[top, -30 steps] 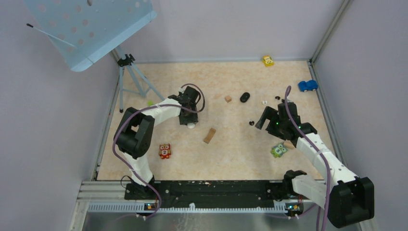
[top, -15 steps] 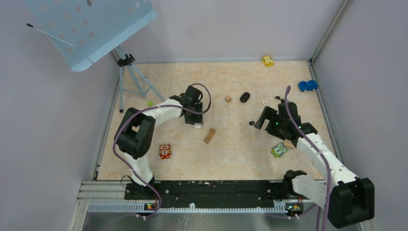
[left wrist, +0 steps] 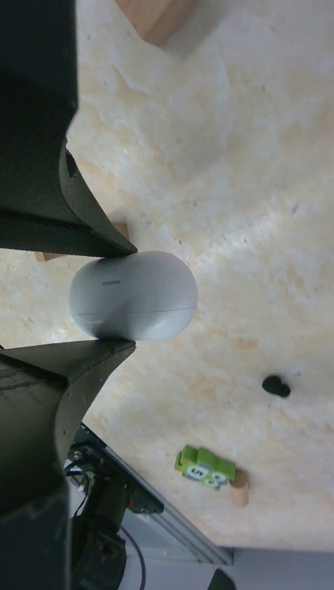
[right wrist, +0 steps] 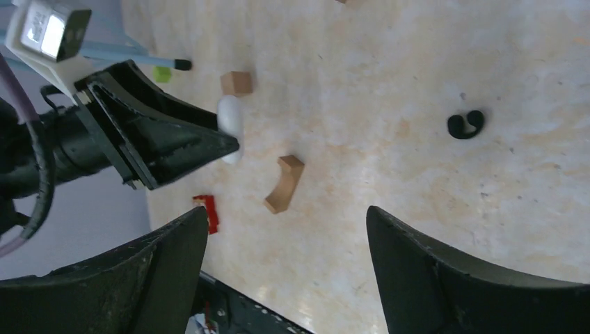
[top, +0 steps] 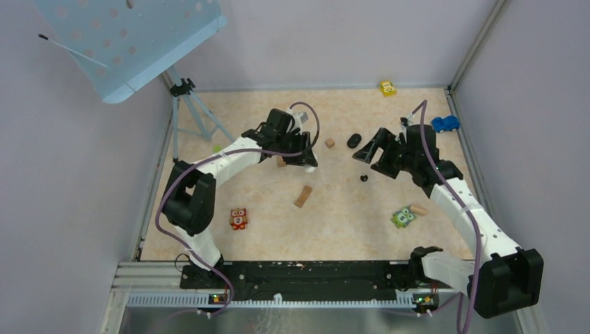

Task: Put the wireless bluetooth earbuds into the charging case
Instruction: Pick up the charging case from the center of the board, then pass from the left arm to the right

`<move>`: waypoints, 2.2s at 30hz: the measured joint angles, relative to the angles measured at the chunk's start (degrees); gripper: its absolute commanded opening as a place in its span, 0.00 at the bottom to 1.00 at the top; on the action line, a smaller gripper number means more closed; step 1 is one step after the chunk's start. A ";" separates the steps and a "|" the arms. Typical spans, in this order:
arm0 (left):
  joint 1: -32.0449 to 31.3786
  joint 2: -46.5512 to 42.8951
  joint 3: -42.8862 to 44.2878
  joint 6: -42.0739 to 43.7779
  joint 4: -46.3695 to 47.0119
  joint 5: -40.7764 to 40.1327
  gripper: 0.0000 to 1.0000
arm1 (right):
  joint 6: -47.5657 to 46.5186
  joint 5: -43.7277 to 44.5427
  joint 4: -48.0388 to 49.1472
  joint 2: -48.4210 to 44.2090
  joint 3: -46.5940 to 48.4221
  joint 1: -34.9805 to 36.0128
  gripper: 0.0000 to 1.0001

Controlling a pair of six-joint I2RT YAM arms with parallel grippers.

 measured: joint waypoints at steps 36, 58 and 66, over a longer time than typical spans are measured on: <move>-3.26 -3.78 0.02 8.85 2.80 16.35 0.35 | 17.57 -14.62 22.64 20.02 1.42 6.95 0.56; -4.28 -3.72 0.39 12.83 0.66 16.44 0.36 | 20.50 -20.72 31.08 20.22 -3.17 7.74 0.39; -4.44 -3.85 -0.33 13.60 0.11 15.52 0.42 | 20.68 -20.31 31.71 21.09 -4.63 8.94 0.23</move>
